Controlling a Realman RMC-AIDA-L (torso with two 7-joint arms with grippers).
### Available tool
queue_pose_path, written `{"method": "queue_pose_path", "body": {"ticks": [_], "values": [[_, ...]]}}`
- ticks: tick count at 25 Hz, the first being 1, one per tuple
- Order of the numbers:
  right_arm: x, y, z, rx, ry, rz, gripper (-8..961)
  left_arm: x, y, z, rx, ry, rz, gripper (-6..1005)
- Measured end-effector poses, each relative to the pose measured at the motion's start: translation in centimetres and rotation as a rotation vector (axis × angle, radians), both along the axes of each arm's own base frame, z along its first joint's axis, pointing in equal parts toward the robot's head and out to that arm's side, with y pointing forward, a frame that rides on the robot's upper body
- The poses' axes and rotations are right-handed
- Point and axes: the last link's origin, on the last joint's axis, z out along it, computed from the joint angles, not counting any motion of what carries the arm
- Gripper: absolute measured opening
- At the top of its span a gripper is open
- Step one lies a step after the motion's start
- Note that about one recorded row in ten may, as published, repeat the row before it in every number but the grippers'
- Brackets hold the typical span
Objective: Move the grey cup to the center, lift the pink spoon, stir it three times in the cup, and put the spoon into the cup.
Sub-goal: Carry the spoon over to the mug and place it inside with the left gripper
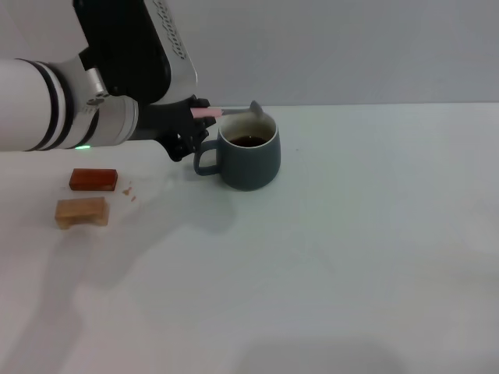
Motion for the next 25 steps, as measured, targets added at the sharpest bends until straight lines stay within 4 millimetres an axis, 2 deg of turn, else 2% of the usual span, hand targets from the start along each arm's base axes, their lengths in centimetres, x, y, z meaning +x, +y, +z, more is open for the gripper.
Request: {"method": "queue_pose_path", "body": {"ticks": [17, 25], "values": [[-0.2, -0.3, 0.0, 0.010, 0.004, 0.002, -2, -0.7, 3.4, -1.8, -0.047, 0.103, 0.029, 168], [0.0, -0.4, 0.1, 0.010, 0.001, -0.002, -2, -1.8, 4.8, -2.6, -0.076, 0.137, 0.054, 169]]}}
